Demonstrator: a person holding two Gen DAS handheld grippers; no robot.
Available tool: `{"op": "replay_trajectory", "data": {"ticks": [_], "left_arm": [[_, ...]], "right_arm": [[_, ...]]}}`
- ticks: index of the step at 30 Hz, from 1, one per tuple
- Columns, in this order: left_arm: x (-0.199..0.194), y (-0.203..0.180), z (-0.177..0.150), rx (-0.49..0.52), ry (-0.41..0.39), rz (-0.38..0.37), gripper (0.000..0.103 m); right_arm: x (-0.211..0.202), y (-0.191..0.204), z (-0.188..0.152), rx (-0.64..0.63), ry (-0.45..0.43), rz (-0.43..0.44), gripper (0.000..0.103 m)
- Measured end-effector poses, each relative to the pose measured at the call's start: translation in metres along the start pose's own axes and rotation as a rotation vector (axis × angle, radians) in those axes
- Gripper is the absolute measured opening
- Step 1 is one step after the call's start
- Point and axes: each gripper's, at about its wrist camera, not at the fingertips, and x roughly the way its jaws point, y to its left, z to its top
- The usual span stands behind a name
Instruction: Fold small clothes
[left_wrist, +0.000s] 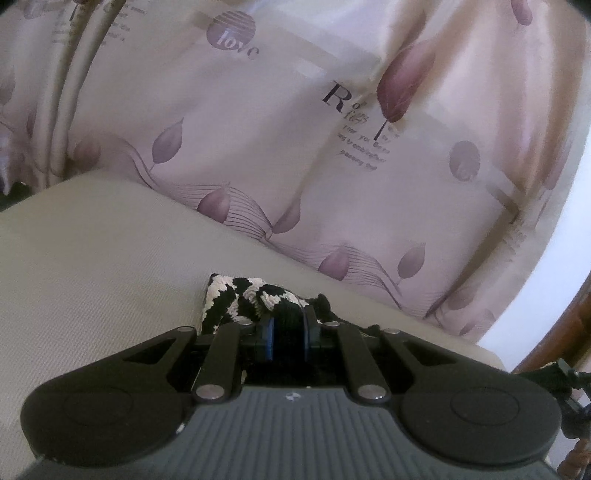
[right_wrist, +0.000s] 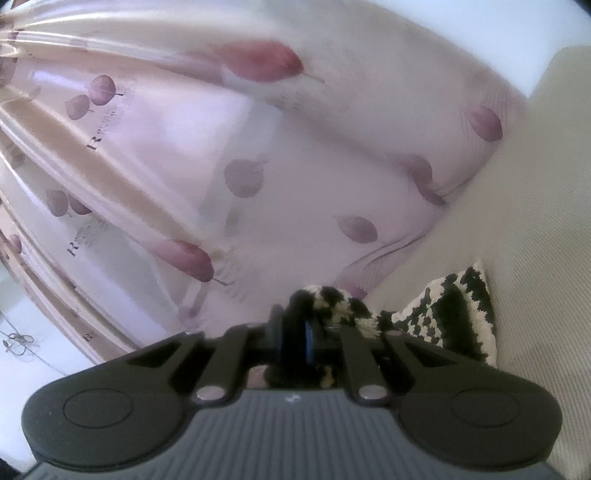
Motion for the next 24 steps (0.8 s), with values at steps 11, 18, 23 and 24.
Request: {"op": "replay_trajectory", "data": {"ticks": [11, 18, 23, 24], "left_arm": [[0.038, 0.001, 0.001, 0.001, 0.025, 0.058, 0.015], [0.06, 0.002, -0.003, 0.013, 0.045, 0.088, 0.016], [0.075, 0.007, -0.007, 0.008, 0.055, 0.107, 0.017], [0.077, 0.008, -0.008, 0.006, 0.056, 0.111, 0.017]], "right_arm": [[0.034, -0.032, 0.006, 0.062, 0.001, -0.074, 0.011], [0.049, -0.052, 0.006, 0.098, 0.005, -0.107, 0.011], [0.059, -0.071, 0.006, 0.134, 0.01, -0.138, 0.011], [0.061, -0.075, 0.005, 0.142, 0.013, -0.145, 0.011]]}}
